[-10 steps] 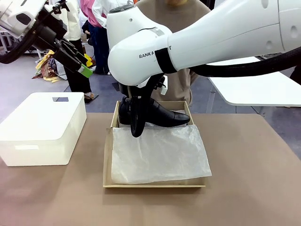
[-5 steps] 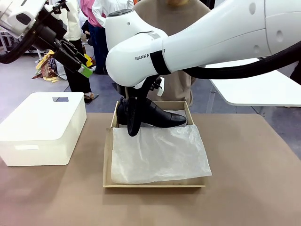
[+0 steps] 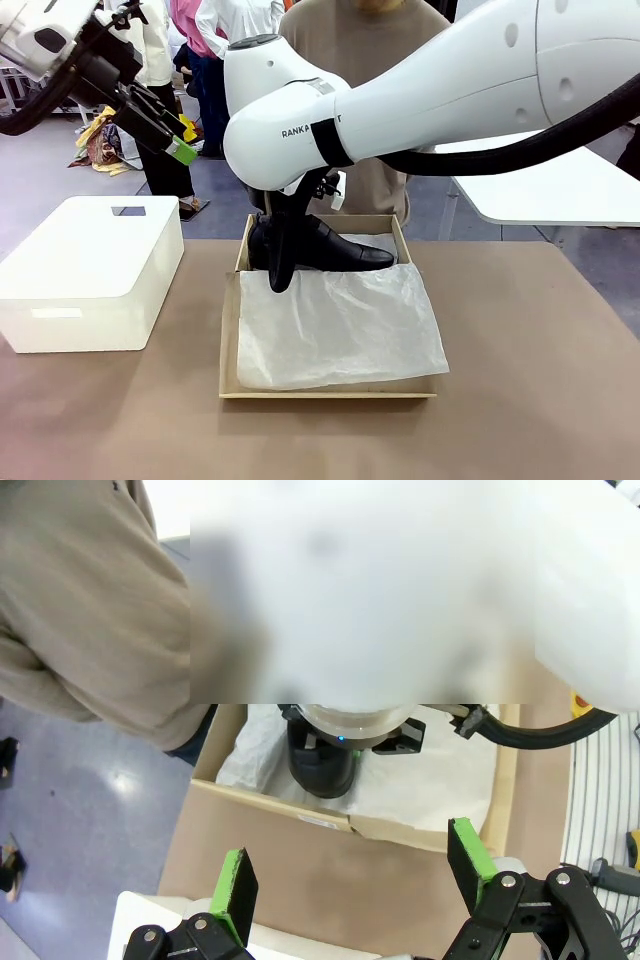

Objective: Pack the shoes into the box.
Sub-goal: Place the other shoe of the Shoes into the Shoes Box.

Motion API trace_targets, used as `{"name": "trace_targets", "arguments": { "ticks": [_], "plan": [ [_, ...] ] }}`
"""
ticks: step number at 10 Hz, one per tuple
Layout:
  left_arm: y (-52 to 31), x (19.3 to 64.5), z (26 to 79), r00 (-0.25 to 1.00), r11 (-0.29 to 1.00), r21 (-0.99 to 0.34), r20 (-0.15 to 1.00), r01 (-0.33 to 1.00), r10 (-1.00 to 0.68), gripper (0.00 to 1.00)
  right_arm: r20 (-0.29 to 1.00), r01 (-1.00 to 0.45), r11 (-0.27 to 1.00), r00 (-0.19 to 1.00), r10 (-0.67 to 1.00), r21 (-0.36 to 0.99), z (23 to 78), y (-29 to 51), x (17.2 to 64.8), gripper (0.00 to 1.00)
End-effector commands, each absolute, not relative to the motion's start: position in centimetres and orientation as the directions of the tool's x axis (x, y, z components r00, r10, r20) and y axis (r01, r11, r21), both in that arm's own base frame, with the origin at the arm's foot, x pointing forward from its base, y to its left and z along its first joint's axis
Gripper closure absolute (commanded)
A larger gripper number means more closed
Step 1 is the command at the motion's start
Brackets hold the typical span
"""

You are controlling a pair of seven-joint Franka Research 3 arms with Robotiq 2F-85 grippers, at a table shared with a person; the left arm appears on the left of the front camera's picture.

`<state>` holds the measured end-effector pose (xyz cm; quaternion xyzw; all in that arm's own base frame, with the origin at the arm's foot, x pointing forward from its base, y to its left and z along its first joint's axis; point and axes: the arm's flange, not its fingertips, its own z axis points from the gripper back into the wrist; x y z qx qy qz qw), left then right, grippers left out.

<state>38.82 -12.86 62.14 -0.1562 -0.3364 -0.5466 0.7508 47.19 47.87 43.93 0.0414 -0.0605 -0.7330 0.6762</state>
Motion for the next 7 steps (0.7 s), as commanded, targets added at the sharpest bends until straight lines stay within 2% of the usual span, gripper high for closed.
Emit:
{"name": "trace_targets", "arguments": {
  "ticks": [1,7],
  "plan": [
    [-12.7,38.7,61.9,0.159,0.336,0.128,0.693,0.933,-0.703,0.00,0.031,0.984,-0.058,-0.064,-0.997,0.168,44.1,48.4,48.1,1.00],
    [-12.7,38.7,61.9,0.159,0.336,0.128,0.693,0.933,-0.703,0.00,0.018,0.992,-0.082,-0.084,-0.996,0.100,41.6,48.4,49.0,1.00]
  ]
}}
